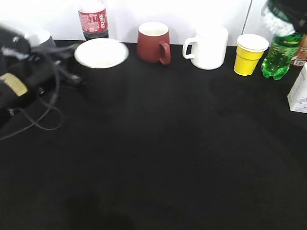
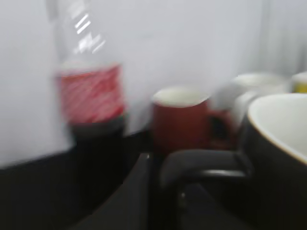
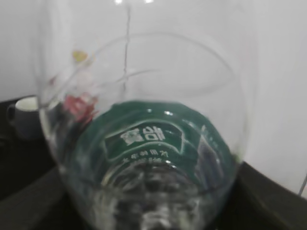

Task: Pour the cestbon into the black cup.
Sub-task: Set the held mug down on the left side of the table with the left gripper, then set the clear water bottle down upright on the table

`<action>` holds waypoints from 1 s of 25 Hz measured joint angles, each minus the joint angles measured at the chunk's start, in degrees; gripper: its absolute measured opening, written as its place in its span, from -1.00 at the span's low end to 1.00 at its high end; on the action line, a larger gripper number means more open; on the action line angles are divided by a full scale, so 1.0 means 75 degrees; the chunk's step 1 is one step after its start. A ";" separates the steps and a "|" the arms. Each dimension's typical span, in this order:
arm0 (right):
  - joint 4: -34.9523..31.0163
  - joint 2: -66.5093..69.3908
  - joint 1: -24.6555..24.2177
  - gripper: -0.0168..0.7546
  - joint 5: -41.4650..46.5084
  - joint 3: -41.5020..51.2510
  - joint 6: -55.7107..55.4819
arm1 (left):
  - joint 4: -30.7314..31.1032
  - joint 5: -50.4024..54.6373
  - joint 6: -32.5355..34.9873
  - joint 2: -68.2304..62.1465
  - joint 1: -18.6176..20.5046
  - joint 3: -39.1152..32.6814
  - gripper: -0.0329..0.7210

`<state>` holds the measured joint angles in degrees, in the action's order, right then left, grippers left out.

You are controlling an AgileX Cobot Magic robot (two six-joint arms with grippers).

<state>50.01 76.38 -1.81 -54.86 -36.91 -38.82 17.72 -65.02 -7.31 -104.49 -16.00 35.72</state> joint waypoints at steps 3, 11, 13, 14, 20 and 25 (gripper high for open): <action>-0.0017 0.0125 0.0000 0.32 -0.0004 0.0000 -0.0022 | -0.0553 0.0090 0.0045 -0.0849 0.0319 0.0192 -0.78; -0.0046 0.0125 0.0000 0.32 -0.0004 0.0000 -0.0038 | -0.0425 -0.0209 -0.0018 -0.2068 0.0319 0.1219 -0.73; -0.0046 0.0125 0.0000 0.32 0.0022 0.0000 -0.0038 | -0.0322 -0.0353 -0.0071 -0.2068 0.0319 0.1138 -0.34; -0.0046 0.0125 0.0000 0.32 0.0030 0.0000 -0.0038 | -0.0384 -0.0405 -0.0078 -0.2035 0.0319 0.0958 -0.19; -0.0317 0.1602 0.0000 0.32 0.0245 -0.0016 0.0560 | -0.0812 -0.0536 -0.0096 -0.0327 0.0312 -0.1493 -0.06; -0.0652 0.4027 0.0000 0.32 -0.0349 -0.0018 0.1995 | -0.0093 -0.0541 -0.0096 0.1301 0.0296 -0.2204 -0.06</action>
<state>45.12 106.58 -1.81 -57.48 -37.04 -23.86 17.03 -69.08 -8.02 -94.73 -13.78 19.19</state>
